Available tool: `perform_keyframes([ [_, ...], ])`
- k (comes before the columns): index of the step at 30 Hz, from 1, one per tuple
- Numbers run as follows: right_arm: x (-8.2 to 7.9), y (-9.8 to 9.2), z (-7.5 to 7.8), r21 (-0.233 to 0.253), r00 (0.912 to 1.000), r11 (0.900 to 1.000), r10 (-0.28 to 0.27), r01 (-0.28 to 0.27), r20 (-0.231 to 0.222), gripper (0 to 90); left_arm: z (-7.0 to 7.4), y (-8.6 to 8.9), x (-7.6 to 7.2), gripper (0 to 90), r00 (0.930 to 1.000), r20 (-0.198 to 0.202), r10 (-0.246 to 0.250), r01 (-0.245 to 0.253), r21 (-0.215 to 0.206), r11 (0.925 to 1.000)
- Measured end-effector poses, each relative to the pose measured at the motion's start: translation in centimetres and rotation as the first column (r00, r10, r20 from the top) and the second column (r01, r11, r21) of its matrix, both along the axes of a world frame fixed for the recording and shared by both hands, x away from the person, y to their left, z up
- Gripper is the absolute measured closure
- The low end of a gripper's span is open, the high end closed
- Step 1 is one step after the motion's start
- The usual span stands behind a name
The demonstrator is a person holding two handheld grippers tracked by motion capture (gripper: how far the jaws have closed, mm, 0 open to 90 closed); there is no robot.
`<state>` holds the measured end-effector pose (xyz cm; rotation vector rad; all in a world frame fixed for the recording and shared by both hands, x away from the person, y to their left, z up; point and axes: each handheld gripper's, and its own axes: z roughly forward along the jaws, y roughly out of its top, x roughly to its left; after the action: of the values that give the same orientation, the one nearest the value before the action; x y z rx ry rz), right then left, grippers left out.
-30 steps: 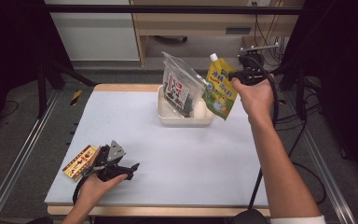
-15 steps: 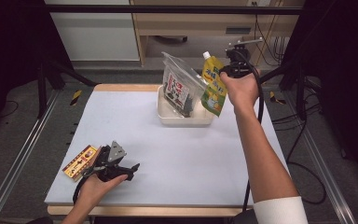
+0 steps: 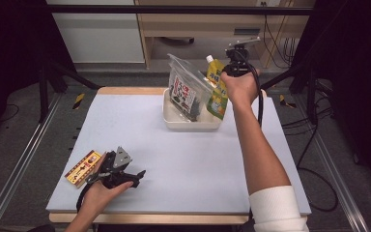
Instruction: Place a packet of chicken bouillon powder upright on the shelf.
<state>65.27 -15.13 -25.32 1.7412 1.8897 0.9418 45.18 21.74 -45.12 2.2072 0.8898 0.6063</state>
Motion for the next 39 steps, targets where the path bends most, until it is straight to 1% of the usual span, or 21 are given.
perform_keyframes([
  [5, 0.7, 0.4, -0.1, 0.006, 0.9999, 1.000, -0.006, 0.006, -0.009, 90.0, -0.1, -0.1, 0.0, 8.4, 1.0000, -0.003, -0.004, 0.004, 0.001, 1.0000],
  [9, 1.0, 0.7, 0.0, 0.011, 0.9999, 1.000, -0.006, 0.006, -0.016, 90.0, -0.1, -0.1, 0.0, 8.4, 1.0000, -0.004, -0.006, 0.006, 0.000, 1.0000],
  [10, 1.1, 0.8, 0.0, 0.034, 0.9998, 0.999, -0.006, 0.007, -0.020, 90.0, -0.1, -0.2, 0.0, 8.4, 1.0000, -0.004, -0.007, 0.007, -0.001, 1.0000],
  [11, 1.2, 0.9, -0.1, 0.040, 0.9998, 0.999, -0.007, 0.008, -0.019, 90.0, -0.1, -0.2, 0.0, 8.4, 1.0000, -0.005, -0.008, 0.008, 0.000, 1.0000],
  [13, 1.3, 1.0, -0.2, 0.039, 0.9998, 0.999, -0.008, 0.008, -0.021, 90.0, -0.1, -0.2, 0.0, 8.4, 0.9999, -0.006, -0.009, 0.009, 0.002, 1.0000],
  [15, 1.3, 1.0, -0.3, 0.049, 0.9998, 0.999, -0.008, 0.009, -0.021, 90.0, -0.1, -0.2, 0.0, 8.3, 0.9999, -0.006, -0.010, 0.010, 0.002, 1.0000],
  [18, 1.7, 1.0, -0.8, 0.077, 0.9994, 0.997, -0.023, 0.024, -0.026, 90.0, -0.1, -0.2, 0.0, 8.3, 0.9999, -0.007, -0.010, 0.010, 0.002, 0.9999],
  [20, 1.8, 1.0, -0.9, 0.077, 0.9994, 0.997, -0.025, 0.027, -0.024, 90.0, -0.1, -0.2, 0.0, 8.4, 0.9999, -0.006, -0.011, 0.011, 0.003, 0.9999],
  [22, 1.9, 1.2, -0.9, 0.093, 0.9993, 0.995, -0.033, 0.035, -0.018, 90.0, -0.2, -0.3, 0.0, 8.3, 0.9999, -0.008, -0.012, 0.012, 0.004, 0.9999],
  [26, 2.1, 1.4, -1.0, 0.108, 0.9989, 0.993, -0.047, 0.047, -0.004, 90.0, -0.2, -0.4, 0.0, 8.3, 0.9998, -0.012, -0.016, 0.017, 0.005, 0.9998],
  [32, 2.3, 1.9, -1.2, 0.114, 0.9982, 0.992, -0.057, 0.055, 0.015, 90.0, -0.3, -0.5, 0.0, 8.3, 0.9997, -0.012, -0.020, 0.020, 0.009, 0.9998],
  [33, 2.2, 1.9, -1.4, 0.128, 0.9975, 0.990, -0.065, 0.061, 0.027, 90.0, -0.3, -0.5, 0.0, 8.3, 0.9997, -0.013, -0.020, 0.020, 0.010, 0.9997],
  [36, 2.2, 1.9, -1.7, 0.150, 0.9959, 0.986, -0.084, 0.077, 0.036, 90.0, -0.3, -0.5, 0.1, 8.3, 0.9997, -0.013, -0.020, 0.020, 0.012, 0.9997],
  [39, 2.1, 1.9, -2.0, 0.161, 0.9955, 0.984, -0.083, 0.075, 0.046, 90.0, -0.3, -0.5, 0.0, 8.3, 0.9997, -0.011, -0.022, 0.022, 0.013, 0.9997],
])
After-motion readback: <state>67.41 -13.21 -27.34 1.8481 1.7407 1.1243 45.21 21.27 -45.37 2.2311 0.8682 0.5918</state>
